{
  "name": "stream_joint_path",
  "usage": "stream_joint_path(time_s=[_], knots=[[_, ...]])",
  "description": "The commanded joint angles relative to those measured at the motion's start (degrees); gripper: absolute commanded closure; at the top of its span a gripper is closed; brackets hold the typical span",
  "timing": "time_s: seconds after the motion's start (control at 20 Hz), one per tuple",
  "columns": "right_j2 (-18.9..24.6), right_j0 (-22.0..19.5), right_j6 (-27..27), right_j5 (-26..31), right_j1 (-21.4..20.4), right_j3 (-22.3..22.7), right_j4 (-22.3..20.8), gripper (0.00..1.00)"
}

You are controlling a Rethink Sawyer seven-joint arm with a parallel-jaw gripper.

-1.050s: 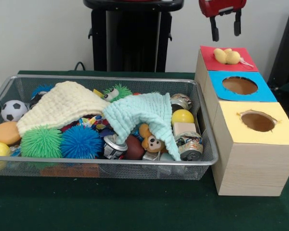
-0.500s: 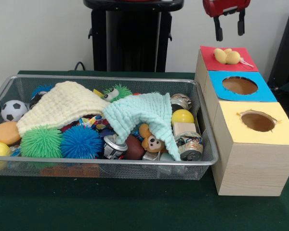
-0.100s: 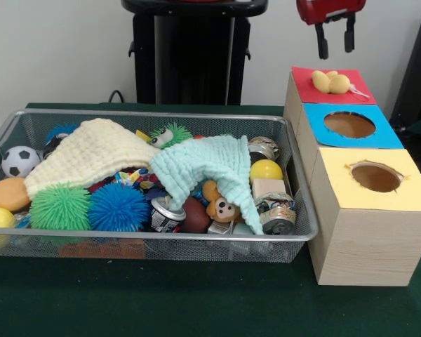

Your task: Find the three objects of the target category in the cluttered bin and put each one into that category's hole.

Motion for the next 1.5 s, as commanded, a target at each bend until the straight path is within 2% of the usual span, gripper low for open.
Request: stream_joint_path(time_s=[0.05,0.6,0.9,1.05,1.5], knots=[[-1.6,0.0,2.7,5.2,0.9,-4.4,-2.7,1.0],[-2.7,0.9,4.3,5.1,1.8,-4.3,-1.9,1.0],[-7.1,3.4,4.4,-0.9,10.6,-8.1,-4.6,1.0],[-8.3,3.8,4.5,-2.1,12.9,-9.3,-5.1,1.0],[-10.6,4.8,5.5,-2.2,14.1,-11.4,-5.7,1.0]])
